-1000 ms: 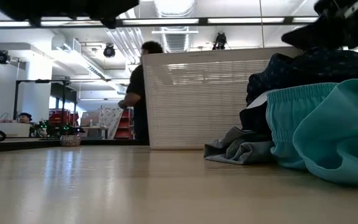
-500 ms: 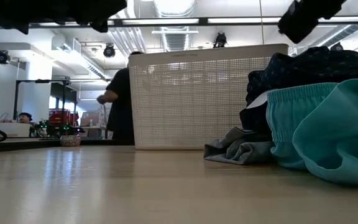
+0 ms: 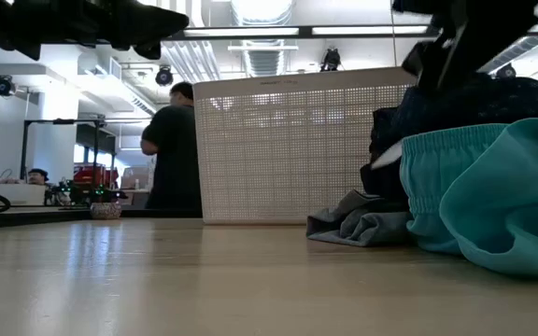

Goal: Sort clothes
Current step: Put the dark blue polo shirt into the laundry bin

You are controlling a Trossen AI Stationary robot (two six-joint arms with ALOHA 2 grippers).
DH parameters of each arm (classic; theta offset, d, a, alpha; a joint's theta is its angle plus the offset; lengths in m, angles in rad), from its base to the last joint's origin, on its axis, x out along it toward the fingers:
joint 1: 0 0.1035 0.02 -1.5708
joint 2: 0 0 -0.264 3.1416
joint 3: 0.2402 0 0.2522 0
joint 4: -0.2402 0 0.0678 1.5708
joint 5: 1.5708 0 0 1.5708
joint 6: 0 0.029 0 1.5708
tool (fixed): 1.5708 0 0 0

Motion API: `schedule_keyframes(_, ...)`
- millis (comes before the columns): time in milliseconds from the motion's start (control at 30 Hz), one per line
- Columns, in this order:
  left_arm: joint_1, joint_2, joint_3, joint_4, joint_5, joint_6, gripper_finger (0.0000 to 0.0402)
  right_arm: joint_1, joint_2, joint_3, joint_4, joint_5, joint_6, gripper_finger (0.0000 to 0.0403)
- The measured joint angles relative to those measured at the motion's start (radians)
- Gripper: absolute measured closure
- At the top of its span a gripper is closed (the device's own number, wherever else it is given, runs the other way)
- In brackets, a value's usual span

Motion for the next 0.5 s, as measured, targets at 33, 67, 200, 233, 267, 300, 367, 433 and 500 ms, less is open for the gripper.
schedule_keyframes(33,0.000,0.000,-0.003,0.004,0.000,0.000,0.0402,0.000,0.027,0.008,-0.003,0.000,-0.004,0.0131)
schedule_keyframes(67,0.000,0.000,-0.005,0.006,0.000,0.000,0.0402,0.000,0.054,0.017,-0.005,0.001,-0.009,0.0126)
schedule_keyframes(200,0.000,0.000,-0.008,0.012,0.000,0.000,0.0402,-0.005,0.151,0.066,-0.039,0.006,-0.010,0.0137)
schedule_keyframes(233,0.000,0.000,-0.008,0.012,0.000,0.000,0.0402,-0.005,0.174,0.083,-0.058,0.008,-0.012,0.0151)
schedule_keyframes(267,0.000,0.000,-0.008,0.012,0.000,0.000,0.0402,-0.005,0.198,0.103,-0.079,0.008,-0.013,0.0168)
schedule_keyframes(300,0.000,0.000,-0.008,0.013,0.000,0.000,0.0402,-0.005,0.220,0.124,-0.101,0.009,-0.021,0.0189)
schedule_keyframes(367,0.000,0.000,-0.008,0.015,0.000,0.000,0.0402,-0.001,0.262,0.167,-0.147,0.012,-0.033,0.0244)
schedule_keyframes(433,0.000,0.000,-0.009,0.017,0.000,0.000,0.0402,0.006,0.302,0.214,-0.190,0.013,-0.061,0.0312)
schedule_keyframes(500,0.000,0.000,-0.010,0.018,0.000,0.001,0.0402,0.013,0.334,0.259,-0.235,0.012,-0.095,0.0374)
